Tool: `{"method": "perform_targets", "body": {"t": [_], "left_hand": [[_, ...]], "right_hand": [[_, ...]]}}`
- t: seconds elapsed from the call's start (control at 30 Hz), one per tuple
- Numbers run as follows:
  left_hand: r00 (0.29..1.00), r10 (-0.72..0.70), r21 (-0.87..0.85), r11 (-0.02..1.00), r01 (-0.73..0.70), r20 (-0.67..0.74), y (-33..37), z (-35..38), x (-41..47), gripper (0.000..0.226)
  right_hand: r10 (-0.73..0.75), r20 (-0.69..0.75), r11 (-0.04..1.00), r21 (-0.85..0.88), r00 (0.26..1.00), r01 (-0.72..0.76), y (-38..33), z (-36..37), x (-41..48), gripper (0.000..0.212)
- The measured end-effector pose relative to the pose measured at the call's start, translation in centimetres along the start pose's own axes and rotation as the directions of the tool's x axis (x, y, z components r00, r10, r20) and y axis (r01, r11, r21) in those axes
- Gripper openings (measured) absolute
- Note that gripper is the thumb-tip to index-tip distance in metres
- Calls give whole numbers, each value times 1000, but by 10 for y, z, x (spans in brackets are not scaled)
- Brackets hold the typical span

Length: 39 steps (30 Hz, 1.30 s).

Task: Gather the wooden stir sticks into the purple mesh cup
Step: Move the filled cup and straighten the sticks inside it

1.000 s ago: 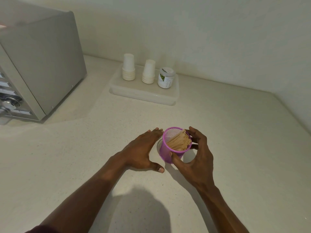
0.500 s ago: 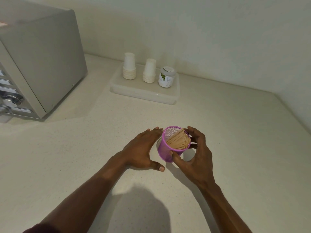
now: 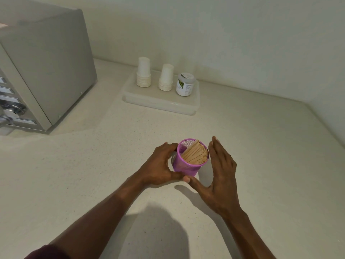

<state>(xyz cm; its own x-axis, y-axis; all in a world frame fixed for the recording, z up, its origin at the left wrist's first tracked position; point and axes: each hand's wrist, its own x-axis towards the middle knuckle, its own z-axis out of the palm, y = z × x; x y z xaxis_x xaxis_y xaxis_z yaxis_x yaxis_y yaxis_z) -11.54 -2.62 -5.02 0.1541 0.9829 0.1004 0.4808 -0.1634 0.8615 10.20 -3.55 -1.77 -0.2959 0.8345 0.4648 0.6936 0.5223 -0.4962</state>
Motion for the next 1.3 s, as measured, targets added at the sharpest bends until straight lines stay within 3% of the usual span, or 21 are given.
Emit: {"method": "perform_targets", "body": {"t": [0.37, 0.57, 0.67, 0.9, 1.07, 1.3], "left_hand": [[998, 8, 40, 999, -5, -67, -2, 4, 0, 93], [997, 6, 51, 999, -1, -81, -5, 7, 1, 91], [996, 5, 52, 999, -1, -84, -5, 7, 0, 89], [993, 3, 60, 998, 4, -114, -8, 8, 0, 84], [989, -11, 154, 987, 34, -147, -8, 10, -2, 87], [991, -29, 128, 991, 45, -128, -5, 9, -2, 87]], "right_hand": [[-38, 23, 998, -47, 999, 39, -1, 1, -4, 113], [-8, 75, 1000, 13, 997, 7, -2, 9, -4, 111], [-7, 22, 997, 77, 1000, 5, -1, 7, 2, 109], [-127, 89, 975, 195, 988, 108, 1, 8, 22, 92], [-151, 85, 979, 154, 985, 137, 3, 10, 23, 103], [-156, 80, 978, 155, 984, 143, 2, 11, 23, 102]]}}
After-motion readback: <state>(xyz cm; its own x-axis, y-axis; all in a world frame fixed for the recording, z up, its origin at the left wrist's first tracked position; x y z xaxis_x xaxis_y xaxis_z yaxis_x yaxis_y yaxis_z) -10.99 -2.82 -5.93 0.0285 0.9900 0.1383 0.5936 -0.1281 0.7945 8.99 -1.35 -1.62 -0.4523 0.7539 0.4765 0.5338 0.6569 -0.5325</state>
